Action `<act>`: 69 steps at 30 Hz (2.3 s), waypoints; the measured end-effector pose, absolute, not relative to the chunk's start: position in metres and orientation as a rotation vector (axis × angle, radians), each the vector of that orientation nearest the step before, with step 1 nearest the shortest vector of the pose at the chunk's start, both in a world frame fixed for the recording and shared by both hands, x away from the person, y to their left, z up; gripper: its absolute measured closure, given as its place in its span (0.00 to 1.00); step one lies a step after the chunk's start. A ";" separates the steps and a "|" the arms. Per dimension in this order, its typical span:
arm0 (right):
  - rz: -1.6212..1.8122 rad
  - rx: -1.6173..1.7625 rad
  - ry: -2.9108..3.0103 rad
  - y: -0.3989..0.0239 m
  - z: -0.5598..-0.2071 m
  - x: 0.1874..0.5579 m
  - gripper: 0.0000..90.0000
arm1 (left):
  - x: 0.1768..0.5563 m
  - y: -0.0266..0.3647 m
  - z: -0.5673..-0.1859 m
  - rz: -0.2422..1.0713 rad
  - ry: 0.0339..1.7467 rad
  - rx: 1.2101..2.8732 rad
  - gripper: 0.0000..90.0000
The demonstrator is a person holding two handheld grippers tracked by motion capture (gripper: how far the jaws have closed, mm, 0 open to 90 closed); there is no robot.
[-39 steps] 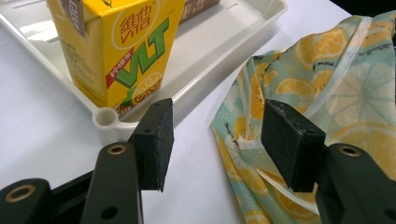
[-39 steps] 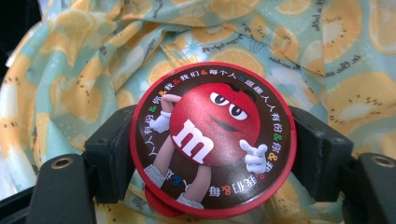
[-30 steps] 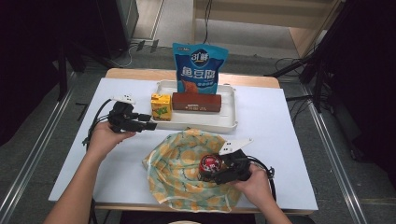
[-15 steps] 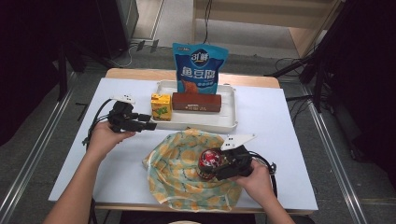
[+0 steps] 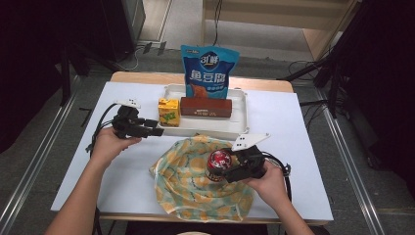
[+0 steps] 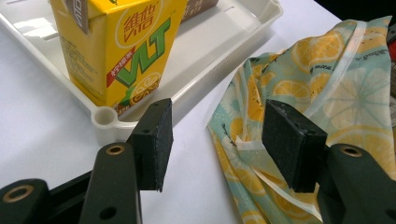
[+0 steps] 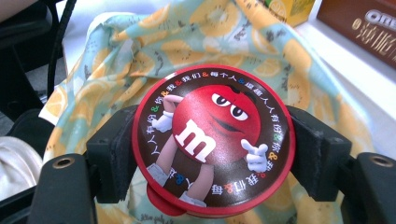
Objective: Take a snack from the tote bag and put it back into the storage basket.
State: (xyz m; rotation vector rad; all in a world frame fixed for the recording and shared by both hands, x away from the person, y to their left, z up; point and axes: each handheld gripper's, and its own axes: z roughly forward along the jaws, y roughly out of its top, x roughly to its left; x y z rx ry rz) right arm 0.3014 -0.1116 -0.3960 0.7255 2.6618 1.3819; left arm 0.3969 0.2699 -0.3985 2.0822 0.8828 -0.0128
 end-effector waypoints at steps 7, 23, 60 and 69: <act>1.381 0.700 2.663 -0.110 -0.387 0.303 0.30 | 0.397 0.270 -0.398 -0.014 0.880 2.077 0.48; 1.383 0.699 2.718 -0.105 -0.378 0.322 0.30 | 0.397 0.273 -0.397 -0.028 0.897 2.065 0.46; 1.408 0.686 2.647 -0.106 -0.316 0.349 0.30 | 0.395 0.275 -0.394 -0.023 0.882 2.045 0.45; 1.398 0.706 2.625 -0.108 -0.311 0.360 0.30 | 0.395 0.276 -0.393 -0.024 0.878 2.041 0.45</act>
